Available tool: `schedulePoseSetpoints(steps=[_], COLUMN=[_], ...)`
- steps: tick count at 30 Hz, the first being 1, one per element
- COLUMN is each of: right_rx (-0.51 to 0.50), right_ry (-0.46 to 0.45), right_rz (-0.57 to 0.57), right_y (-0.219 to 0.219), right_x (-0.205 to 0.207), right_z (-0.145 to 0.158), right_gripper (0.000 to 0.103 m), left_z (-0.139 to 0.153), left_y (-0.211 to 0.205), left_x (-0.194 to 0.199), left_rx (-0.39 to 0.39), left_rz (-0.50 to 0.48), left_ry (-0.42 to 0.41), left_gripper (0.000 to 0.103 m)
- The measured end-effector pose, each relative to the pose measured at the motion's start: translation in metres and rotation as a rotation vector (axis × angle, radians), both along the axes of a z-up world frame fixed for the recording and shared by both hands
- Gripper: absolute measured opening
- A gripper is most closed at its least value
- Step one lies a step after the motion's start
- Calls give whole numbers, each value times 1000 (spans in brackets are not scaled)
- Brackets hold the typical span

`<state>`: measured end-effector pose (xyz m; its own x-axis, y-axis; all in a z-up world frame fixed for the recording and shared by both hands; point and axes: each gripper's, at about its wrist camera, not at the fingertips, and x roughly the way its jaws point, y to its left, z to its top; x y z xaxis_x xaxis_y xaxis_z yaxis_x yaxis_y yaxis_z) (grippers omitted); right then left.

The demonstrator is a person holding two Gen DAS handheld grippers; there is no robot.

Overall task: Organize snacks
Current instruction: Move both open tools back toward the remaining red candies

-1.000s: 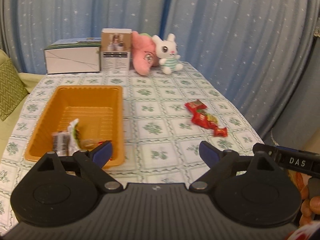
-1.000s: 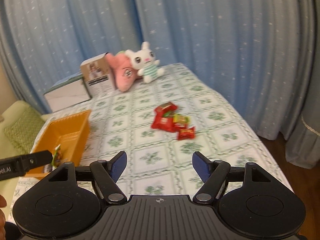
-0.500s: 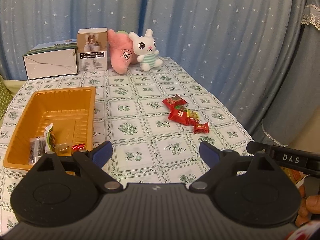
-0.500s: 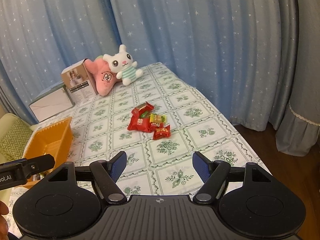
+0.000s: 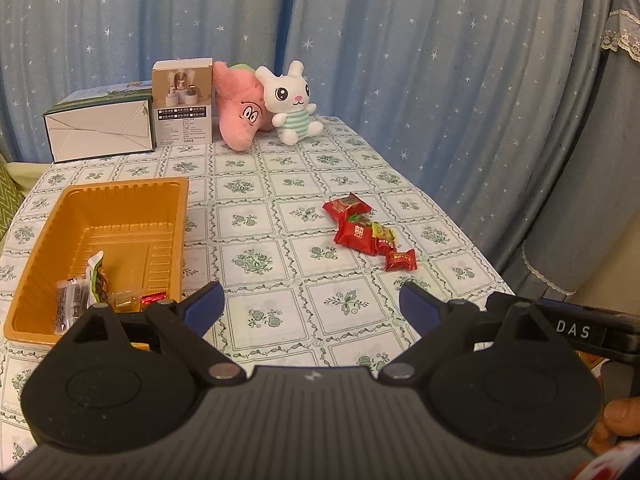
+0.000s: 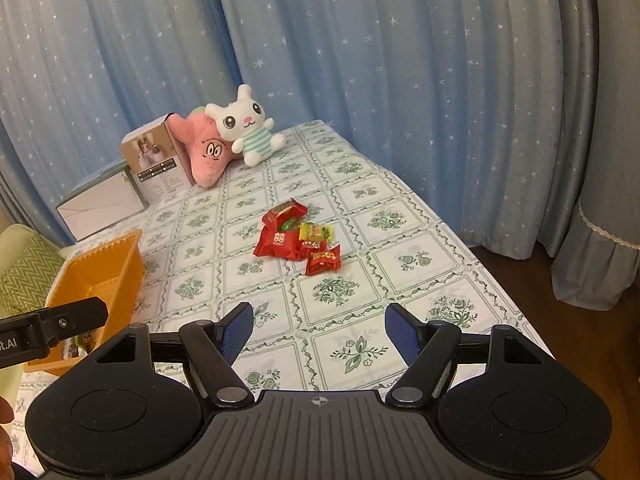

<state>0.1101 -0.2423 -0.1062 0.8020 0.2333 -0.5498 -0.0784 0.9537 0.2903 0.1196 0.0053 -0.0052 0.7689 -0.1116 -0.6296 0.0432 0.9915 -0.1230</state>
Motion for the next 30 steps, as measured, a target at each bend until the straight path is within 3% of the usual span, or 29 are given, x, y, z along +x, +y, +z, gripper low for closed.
schedulePoseSetpoints(steps=[16,30], right_rx=[-19,-114], right_ry=[-7,-39], right_rz=[17,120], right_y=[-3,-1], right_x=[19,91], right_z=[-10,-49], right_gripper=[73,72], left_z=[-9,-60], left_y=[-6,-20], left_x=[18,94], left_rx=[19,54], left_rz=[-26,-52], left_ry=[8,42], left_gripper=[94,94])
